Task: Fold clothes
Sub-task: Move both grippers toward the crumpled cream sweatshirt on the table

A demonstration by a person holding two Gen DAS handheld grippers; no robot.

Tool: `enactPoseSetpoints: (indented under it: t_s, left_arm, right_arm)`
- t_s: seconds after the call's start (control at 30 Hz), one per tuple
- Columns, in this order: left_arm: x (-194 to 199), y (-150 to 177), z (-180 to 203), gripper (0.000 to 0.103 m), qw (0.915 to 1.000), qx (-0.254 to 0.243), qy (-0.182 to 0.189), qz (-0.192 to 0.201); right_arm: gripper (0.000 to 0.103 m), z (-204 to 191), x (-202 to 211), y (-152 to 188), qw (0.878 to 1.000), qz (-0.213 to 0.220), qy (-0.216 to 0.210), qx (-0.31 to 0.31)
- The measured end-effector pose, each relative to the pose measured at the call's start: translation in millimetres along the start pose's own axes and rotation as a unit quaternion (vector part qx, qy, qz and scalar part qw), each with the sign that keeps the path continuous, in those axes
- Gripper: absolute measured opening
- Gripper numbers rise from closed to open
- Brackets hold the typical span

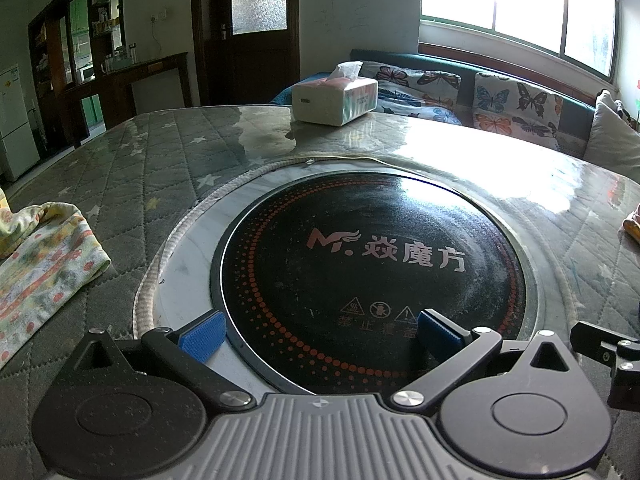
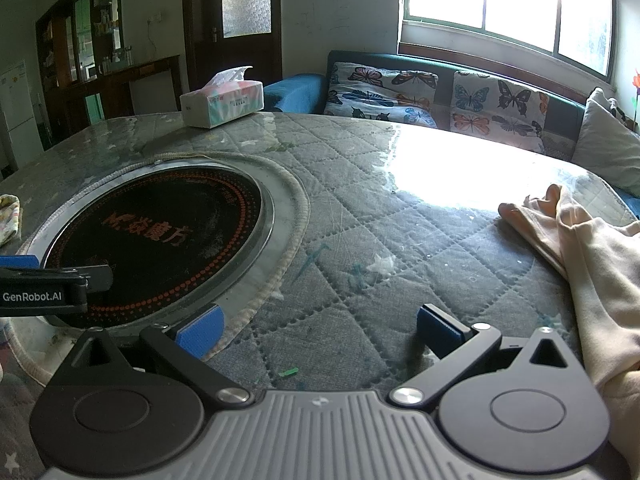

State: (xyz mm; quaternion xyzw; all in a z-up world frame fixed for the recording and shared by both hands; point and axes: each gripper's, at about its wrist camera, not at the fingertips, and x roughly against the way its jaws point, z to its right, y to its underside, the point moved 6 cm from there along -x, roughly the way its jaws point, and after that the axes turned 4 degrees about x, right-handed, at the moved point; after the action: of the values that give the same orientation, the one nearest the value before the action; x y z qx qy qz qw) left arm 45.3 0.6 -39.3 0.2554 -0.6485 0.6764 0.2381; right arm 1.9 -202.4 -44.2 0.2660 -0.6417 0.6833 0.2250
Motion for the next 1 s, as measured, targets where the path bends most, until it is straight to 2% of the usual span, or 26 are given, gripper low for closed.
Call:
enactPoseSetpoints:
  t_s: [0.2,0.5,0.7,1.0]
  left_arm:
    - [0.7,1.5,-0.1,0.103,1.0000,-0.003,0.005,-0.003]
    - [9.5,5.9,2.2,0.103,0.9997,-0.009,0.022,-0.010]
    - [27.2,9.8,20.7,0.103,0.9987,-0.023,0.042,-0.015]
    - [60.4,23.1,53.2,0.103,0.9945,-0.071,0.077,-0.008]
  right_arm:
    - [0.103,-6.2,0.4,-0.4,1.000,-0.007,0.016,0.022]
    - [0.103,0.7,31.1,6.2,1.000,0.008,0.013,0.027]
    - [0.103,5.5,54.8,12.0,0.999,0.015,0.020,0.031]
    - [0.103,19.8,95.5,25.7,0.999,0.026,0.033,0.018]
